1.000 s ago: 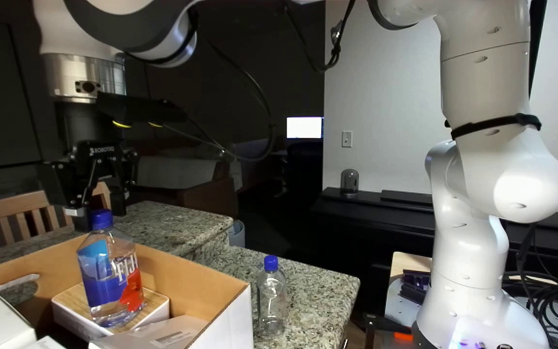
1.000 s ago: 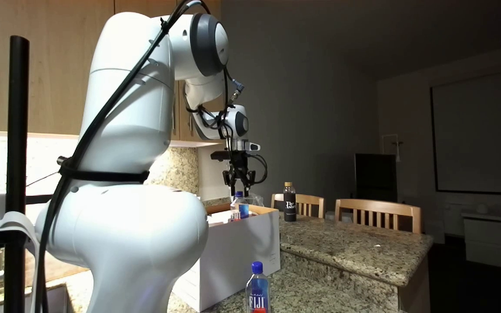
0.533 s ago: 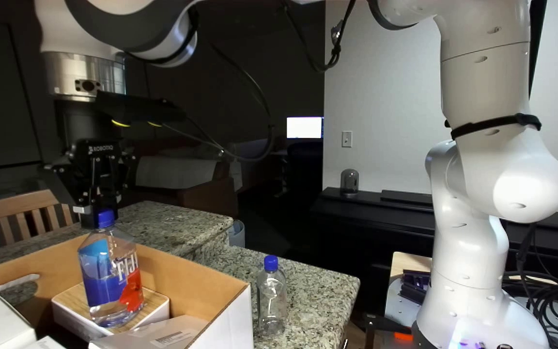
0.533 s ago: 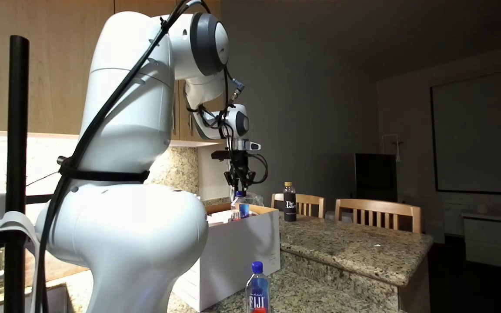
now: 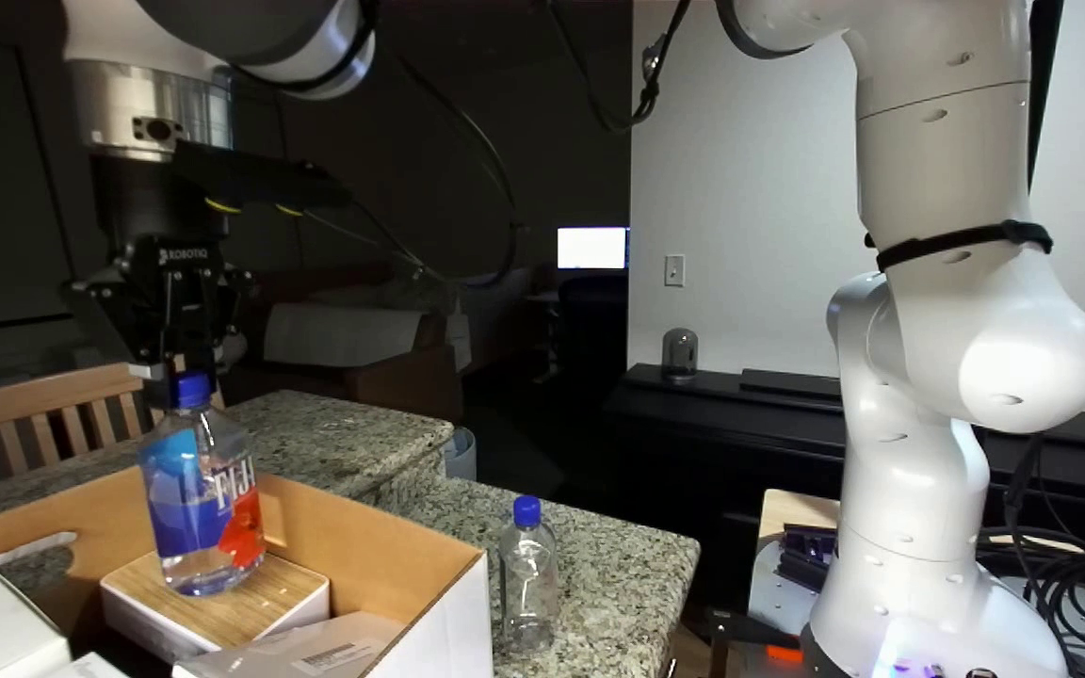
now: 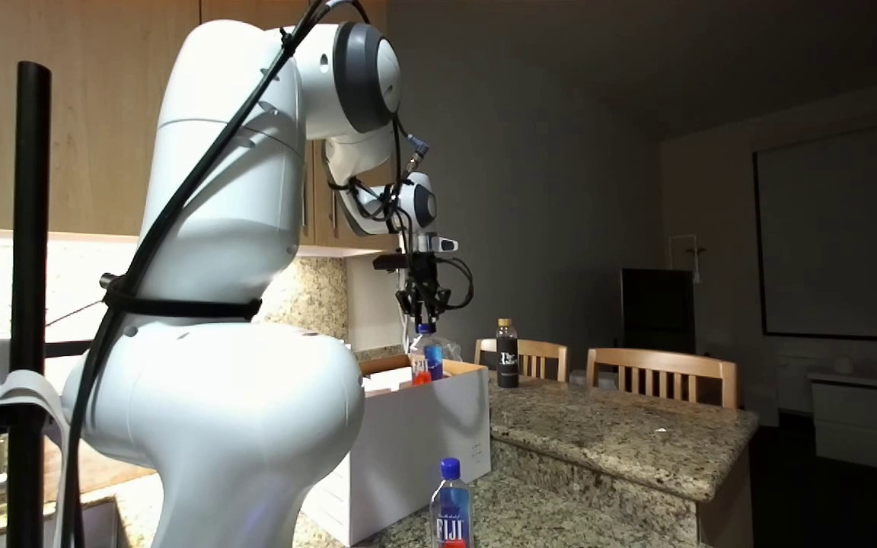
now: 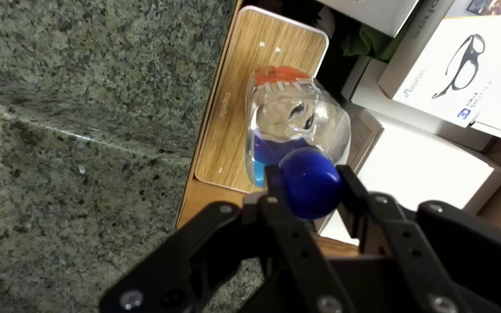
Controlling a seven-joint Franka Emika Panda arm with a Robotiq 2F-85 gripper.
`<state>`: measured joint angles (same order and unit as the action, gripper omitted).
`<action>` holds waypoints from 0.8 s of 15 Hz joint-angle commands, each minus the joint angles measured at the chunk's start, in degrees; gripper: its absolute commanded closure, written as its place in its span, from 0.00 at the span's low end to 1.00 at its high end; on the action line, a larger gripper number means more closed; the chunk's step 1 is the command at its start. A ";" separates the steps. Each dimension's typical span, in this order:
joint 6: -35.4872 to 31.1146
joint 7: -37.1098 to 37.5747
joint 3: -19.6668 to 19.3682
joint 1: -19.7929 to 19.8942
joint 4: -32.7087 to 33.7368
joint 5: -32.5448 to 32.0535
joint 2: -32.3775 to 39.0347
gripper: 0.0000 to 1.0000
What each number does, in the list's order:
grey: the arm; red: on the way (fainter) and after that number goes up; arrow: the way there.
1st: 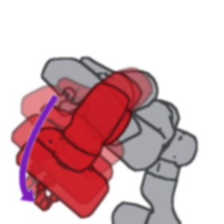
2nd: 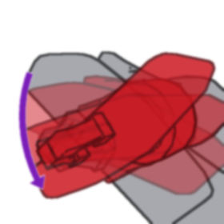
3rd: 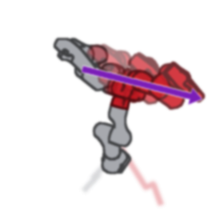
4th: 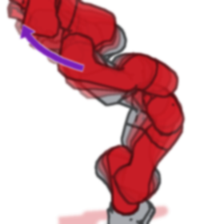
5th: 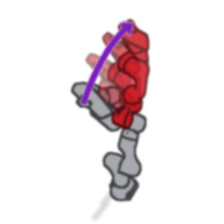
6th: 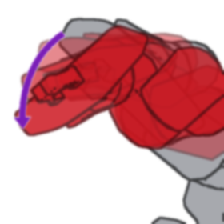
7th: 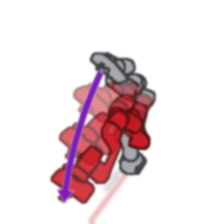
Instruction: Remove the bottles from the box and put them on the counter
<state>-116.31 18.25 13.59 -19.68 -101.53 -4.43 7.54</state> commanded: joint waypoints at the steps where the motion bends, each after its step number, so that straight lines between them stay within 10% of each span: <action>1: 8.06 1.61 0.13 -0.05 8.49 -4.58 0.30 0.84; 7: 19.73 6.65 -1.49 0.80 18.10 -8.88 -0.99 0.84; 12: 22.34 11.68 -4.84 3.11 13.90 -7.06 -6.31 0.85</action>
<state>-94.93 26.30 10.12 -17.95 -83.31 -12.03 5.87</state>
